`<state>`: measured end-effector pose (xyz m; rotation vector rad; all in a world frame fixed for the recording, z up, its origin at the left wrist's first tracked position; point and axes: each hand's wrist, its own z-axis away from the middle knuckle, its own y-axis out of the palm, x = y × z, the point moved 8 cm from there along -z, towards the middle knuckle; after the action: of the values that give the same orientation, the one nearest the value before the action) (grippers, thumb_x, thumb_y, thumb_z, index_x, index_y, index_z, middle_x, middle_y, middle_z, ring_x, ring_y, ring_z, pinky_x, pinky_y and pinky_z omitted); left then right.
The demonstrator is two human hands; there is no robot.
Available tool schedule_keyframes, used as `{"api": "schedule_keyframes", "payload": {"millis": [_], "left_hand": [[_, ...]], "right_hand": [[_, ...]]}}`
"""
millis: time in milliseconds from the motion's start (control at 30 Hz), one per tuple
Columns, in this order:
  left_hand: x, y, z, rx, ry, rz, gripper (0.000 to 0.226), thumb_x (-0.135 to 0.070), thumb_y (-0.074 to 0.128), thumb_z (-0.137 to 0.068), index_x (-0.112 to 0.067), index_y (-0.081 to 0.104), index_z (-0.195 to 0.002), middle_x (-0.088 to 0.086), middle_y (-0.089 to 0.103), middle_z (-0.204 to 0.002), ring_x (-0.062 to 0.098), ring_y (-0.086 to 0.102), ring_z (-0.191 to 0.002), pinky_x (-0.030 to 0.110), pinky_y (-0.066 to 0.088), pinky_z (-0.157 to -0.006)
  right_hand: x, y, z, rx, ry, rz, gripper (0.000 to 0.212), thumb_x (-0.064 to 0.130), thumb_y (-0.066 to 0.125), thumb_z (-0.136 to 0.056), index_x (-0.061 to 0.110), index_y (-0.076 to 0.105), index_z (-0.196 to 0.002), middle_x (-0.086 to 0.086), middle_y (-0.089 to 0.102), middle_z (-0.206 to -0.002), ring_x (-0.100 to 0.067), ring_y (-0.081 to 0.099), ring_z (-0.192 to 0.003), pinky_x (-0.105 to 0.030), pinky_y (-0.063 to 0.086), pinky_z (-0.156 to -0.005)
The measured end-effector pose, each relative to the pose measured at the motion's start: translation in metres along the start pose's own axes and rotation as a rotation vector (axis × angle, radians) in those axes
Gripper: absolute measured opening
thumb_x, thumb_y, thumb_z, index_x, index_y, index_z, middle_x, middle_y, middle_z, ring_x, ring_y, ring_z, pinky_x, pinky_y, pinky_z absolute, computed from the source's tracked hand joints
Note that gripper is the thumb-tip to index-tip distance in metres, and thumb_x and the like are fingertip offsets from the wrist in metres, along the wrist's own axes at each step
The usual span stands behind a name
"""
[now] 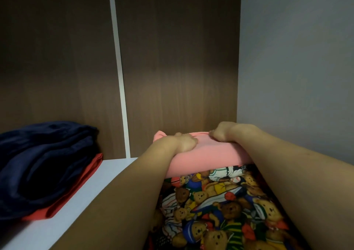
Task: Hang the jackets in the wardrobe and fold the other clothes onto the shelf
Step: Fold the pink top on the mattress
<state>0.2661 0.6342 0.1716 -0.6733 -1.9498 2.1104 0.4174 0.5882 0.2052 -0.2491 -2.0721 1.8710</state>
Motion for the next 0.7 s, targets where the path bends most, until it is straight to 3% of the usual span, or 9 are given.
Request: {"api": "schedule_keyframes", "payload": {"millis": [67, 133, 233, 367, 533, 700], "left_hand": [[-0.006, -0.027, 0.017, -0.089, 0.041, 0.026, 0.055, -0.046, 0.023, -0.100, -0.022, 0.045, -0.144, 0.011, 0.040, -0.152, 0.031, 0.042, -0.136, 0.048, 0.028, -0.114], [-0.005, -0.057, 0.039, -0.210, 0.063, 0.060, 0.051, -0.042, 0.030, -0.102, -0.015, 0.046, -0.142, 0.016, 0.040, -0.151, 0.035, 0.043, -0.135, 0.043, 0.034, -0.113], [0.008, -0.092, 0.089, -0.417, -0.001, 0.006, 0.054, -0.044, 0.033, -0.098, -0.017, 0.037, -0.145, 0.016, 0.040, -0.149, 0.037, 0.040, -0.134, 0.048, 0.036, -0.109], [0.012, -0.107, 0.164, -0.561, 0.015, -0.103, 0.051, -0.041, 0.030, -0.098, -0.017, 0.036, -0.142, 0.016, 0.042, -0.144, 0.037, 0.041, -0.131, 0.051, 0.035, -0.105], [0.009, -0.114, 0.253, -0.646, 0.139, -0.141, 0.054, -0.044, 0.029, -0.100, -0.018, 0.030, -0.146, 0.015, 0.039, -0.148, 0.037, 0.037, -0.135, 0.056, 0.026, -0.113], [-0.008, -0.117, 0.330, -0.700, 0.276, -0.150, 0.053, -0.044, 0.031, -0.099, -0.017, 0.032, -0.144, 0.014, 0.041, -0.146, 0.037, 0.037, -0.134, 0.057, 0.023, -0.113]], "right_hand": [[0.007, -0.019, 0.012, -0.034, -0.014, 0.010, 0.035, 0.039, 0.050, -0.095, 0.008, 0.067, -0.101, -0.012, 0.063, -0.124, -0.027, 0.062, -0.097, -0.028, 0.040, -0.078], [0.013, -0.042, 0.033, -0.094, -0.011, -0.023, 0.029, 0.035, 0.052, -0.093, 0.008, 0.063, -0.086, -0.013, 0.066, -0.116, -0.026, 0.060, -0.082, -0.029, 0.044, -0.075], [0.025, -0.077, 0.079, -0.215, -0.034, -0.045, 0.037, 0.032, 0.049, -0.095, 0.005, 0.062, -0.117, -0.017, 0.060, -0.127, -0.034, 0.059, -0.108, -0.032, 0.047, -0.087], [0.040, -0.109, 0.164, -0.354, -0.066, -0.062, 0.051, 0.027, 0.048, -0.095, 0.005, 0.045, -0.140, -0.018, 0.046, -0.145, -0.035, 0.047, -0.130, -0.039, 0.041, -0.107], [0.050, -0.120, 0.282, -0.493, -0.059, -0.123, 0.058, 0.029, 0.049, -0.098, 0.012, 0.032, -0.150, -0.012, 0.034, -0.154, -0.032, 0.037, -0.139, -0.040, 0.034, -0.111], [0.045, -0.125, 0.387, -0.517, 0.010, -0.104, 0.062, 0.030, 0.051, -0.096, 0.014, 0.030, -0.151, -0.010, 0.033, -0.154, -0.028, 0.034, -0.140, -0.037, 0.030, -0.112]]}}
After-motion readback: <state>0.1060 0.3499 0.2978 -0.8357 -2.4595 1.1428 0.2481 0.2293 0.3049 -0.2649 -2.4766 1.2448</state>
